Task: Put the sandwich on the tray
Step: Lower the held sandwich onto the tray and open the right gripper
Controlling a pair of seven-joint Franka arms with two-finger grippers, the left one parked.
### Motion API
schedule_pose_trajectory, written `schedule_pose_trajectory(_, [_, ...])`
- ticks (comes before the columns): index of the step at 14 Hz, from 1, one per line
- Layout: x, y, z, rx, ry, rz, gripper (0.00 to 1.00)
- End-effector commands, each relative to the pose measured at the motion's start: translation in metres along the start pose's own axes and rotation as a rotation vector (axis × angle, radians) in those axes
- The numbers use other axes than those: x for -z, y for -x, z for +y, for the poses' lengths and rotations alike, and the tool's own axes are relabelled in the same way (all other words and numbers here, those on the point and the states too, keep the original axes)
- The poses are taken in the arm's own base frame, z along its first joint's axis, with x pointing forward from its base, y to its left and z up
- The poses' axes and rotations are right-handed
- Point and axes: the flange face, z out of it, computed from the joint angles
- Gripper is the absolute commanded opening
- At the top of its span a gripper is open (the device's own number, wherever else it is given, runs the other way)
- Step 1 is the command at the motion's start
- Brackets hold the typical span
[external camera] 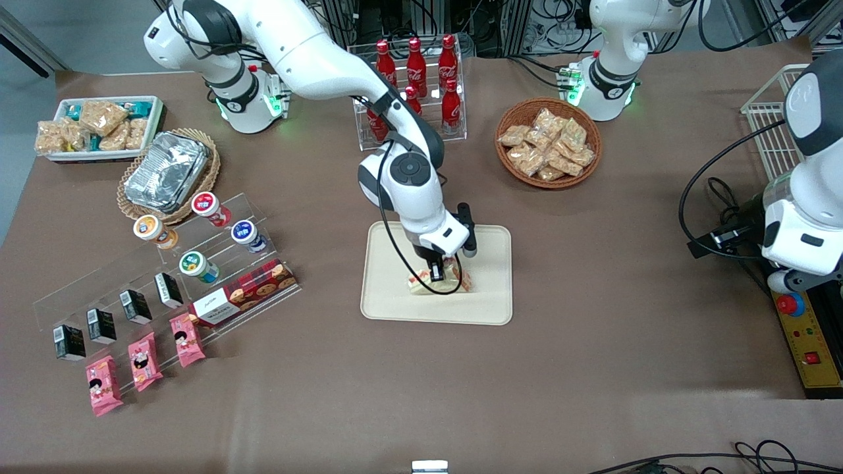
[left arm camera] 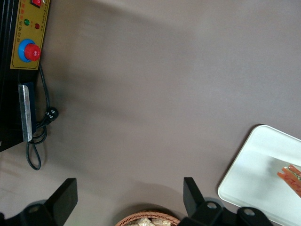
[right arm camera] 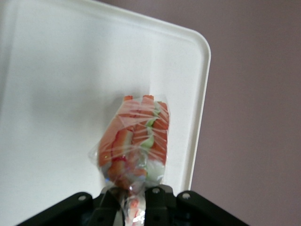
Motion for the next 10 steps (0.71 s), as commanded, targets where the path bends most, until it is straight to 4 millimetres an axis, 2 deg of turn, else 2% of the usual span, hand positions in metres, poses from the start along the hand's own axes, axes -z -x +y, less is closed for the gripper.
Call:
schedule_pose_trajectory(1, [-0.011,0.002,0.009,0.035,0.010,0.028,0.14])
schedule_pose_trajectory(3, [-0.018,0.012,0.016,0.031,0.021,0.037,0.14])
schedule_pose_trajectory(4, [-0.023,0.008,0.011,0.012,0.005,0.064,0.14])
schedule_pose_trajectory(5, [-0.028,0.012,0.012,-0.018,-0.009,0.078,0.14])
schedule_pose_trajectory(8, [-0.031,0.023,0.018,-0.072,-0.024,0.095,0.15])
schedule_pose_trajectory(10, [-0.040,0.029,0.019,-0.128,-0.047,0.110,0.22])
